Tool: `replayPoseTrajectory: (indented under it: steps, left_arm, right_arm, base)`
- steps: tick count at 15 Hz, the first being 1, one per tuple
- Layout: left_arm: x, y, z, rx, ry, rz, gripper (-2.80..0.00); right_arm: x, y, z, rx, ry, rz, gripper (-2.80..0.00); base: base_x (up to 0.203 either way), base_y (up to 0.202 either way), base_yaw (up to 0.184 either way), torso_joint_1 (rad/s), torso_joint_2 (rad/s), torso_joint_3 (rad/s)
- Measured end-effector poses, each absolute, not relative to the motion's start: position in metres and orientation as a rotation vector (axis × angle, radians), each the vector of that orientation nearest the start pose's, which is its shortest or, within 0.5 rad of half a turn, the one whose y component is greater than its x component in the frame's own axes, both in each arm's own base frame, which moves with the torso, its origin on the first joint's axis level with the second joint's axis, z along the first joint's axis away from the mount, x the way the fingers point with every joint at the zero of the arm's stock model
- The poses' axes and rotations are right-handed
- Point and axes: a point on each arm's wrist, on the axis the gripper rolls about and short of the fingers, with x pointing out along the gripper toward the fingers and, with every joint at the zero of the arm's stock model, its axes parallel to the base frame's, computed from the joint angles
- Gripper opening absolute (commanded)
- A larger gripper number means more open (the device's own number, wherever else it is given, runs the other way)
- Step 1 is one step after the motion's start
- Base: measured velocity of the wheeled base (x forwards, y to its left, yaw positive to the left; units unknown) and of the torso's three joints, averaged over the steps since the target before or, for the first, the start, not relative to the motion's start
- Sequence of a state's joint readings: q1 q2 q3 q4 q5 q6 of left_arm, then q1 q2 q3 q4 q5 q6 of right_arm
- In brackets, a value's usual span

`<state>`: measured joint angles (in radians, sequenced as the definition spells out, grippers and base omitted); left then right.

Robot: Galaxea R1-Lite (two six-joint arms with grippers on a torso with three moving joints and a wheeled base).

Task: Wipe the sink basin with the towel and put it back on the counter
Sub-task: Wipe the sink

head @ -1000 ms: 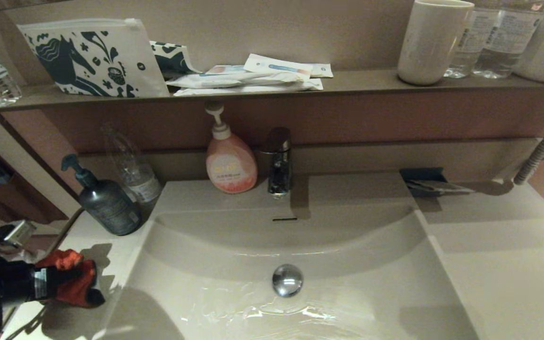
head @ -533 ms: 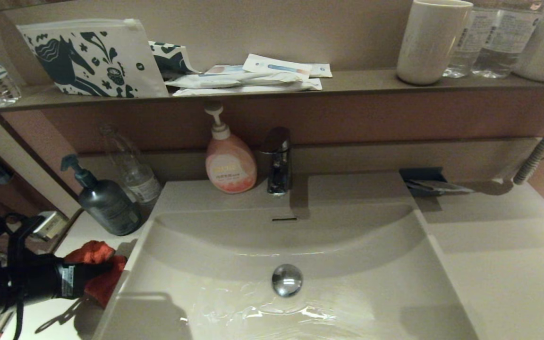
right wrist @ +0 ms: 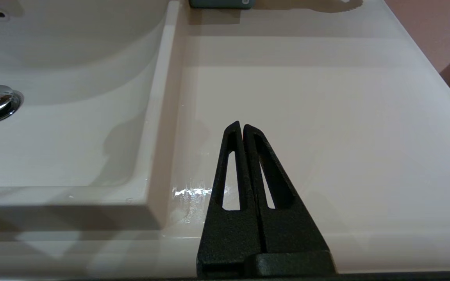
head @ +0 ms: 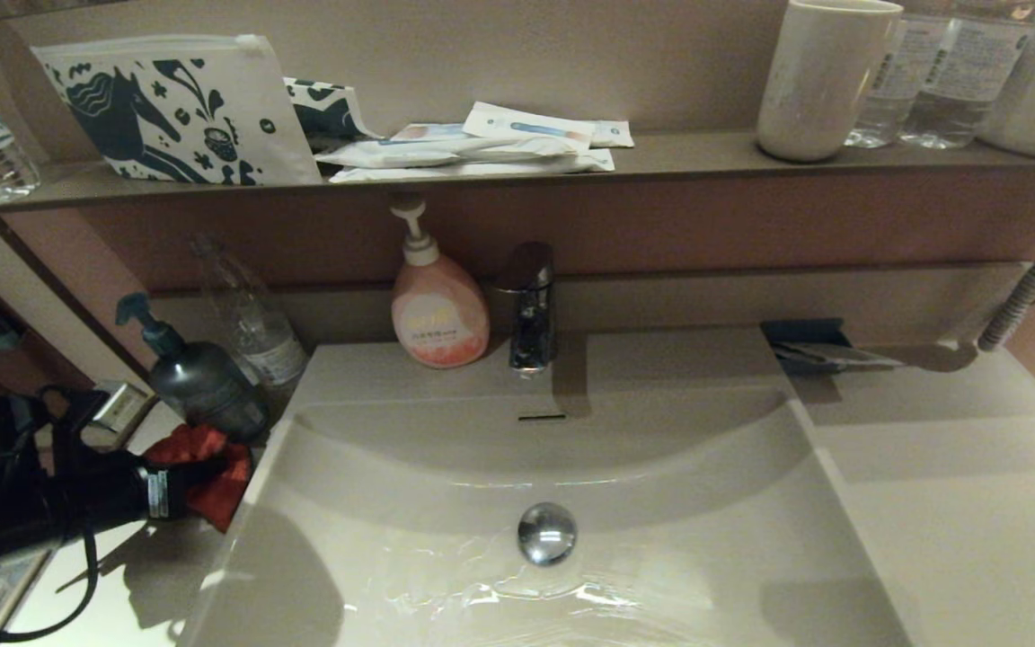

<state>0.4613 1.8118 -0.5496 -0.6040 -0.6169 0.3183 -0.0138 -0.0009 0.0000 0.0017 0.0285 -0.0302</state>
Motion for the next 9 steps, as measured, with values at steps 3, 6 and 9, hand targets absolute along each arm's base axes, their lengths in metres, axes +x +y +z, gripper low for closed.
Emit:
replayPoseTrajectory:
  steps: [3, 6, 9]
  left_arm:
    - [0.245, 0.123, 0.072, -0.074, 0.575, -0.202, -2.80]
    - [0.224, 0.130, 0.061, -0.086, 0.618, -0.163, -2.80]
    - [0.198, 0.125, 0.054, -0.112, 0.662, -0.133, -2.80]
  right_arm:
    - [-0.023, 0.001, 0.075, -0.030, 0.001, 0.014, -2.80]
    - [-0.023, 0.001, 0.075, -0.030, 0.001, 0.015, -2.80]
    - [-0.023, 0.001, 0.075, -0.030, 0.001, 0.014, -2.80]
  base:
    - [0.000, 0.000, 0.000, 0.000, 0.00, 0.000]
    - [0.000, 0.000, 0.000, 0.000, 0.00, 0.000]
    - [0.000, 0.000, 0.000, 0.000, 0.00, 0.000]
